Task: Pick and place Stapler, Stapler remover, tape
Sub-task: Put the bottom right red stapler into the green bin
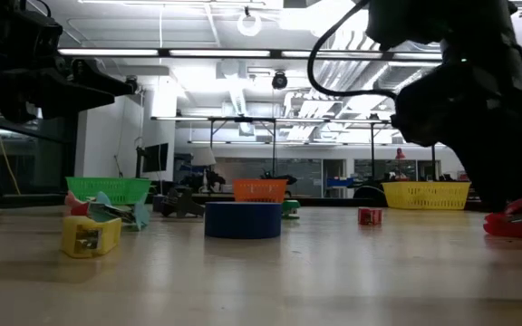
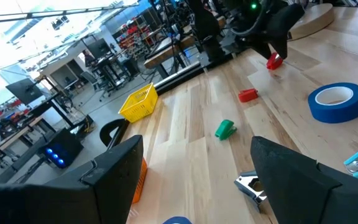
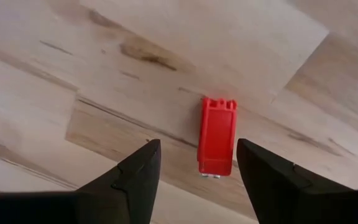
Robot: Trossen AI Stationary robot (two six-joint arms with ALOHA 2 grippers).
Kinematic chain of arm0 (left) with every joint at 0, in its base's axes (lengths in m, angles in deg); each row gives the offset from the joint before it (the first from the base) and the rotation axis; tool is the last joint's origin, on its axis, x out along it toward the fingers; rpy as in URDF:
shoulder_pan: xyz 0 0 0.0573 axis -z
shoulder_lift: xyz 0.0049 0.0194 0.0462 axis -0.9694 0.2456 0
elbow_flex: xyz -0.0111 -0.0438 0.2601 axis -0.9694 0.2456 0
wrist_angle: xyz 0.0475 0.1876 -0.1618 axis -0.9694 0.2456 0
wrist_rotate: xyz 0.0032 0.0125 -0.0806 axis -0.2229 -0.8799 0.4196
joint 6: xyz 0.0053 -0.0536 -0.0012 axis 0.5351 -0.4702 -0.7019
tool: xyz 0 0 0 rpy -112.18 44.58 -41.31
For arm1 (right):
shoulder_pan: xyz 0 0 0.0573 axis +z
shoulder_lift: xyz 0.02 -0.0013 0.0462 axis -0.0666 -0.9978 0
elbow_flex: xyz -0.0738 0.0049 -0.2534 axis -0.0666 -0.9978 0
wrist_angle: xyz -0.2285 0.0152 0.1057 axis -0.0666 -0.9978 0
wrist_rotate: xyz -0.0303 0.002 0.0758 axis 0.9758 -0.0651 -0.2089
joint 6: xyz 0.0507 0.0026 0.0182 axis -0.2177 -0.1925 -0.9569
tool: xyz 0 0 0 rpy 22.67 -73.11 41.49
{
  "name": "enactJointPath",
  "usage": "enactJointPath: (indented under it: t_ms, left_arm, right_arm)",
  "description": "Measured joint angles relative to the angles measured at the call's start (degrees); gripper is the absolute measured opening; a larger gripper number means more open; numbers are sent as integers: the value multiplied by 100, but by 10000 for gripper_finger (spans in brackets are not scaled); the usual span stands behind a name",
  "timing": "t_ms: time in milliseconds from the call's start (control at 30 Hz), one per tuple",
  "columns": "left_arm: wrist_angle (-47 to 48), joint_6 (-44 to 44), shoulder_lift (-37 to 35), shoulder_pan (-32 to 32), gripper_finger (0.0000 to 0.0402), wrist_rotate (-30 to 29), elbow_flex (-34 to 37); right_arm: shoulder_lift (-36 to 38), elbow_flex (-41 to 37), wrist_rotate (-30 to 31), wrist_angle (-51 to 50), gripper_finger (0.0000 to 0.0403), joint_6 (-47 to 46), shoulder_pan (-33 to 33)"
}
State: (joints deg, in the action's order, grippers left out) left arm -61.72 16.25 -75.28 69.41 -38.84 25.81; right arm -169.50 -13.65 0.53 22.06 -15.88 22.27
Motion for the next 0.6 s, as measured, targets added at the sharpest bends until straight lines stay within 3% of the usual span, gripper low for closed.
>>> enactJointPath:
  t_ms: [600]
  left_arm:
    - [0,0,0,0,294,-2,0]
  right_arm:
    - [-250,0,-101,-75,194,-98,124]
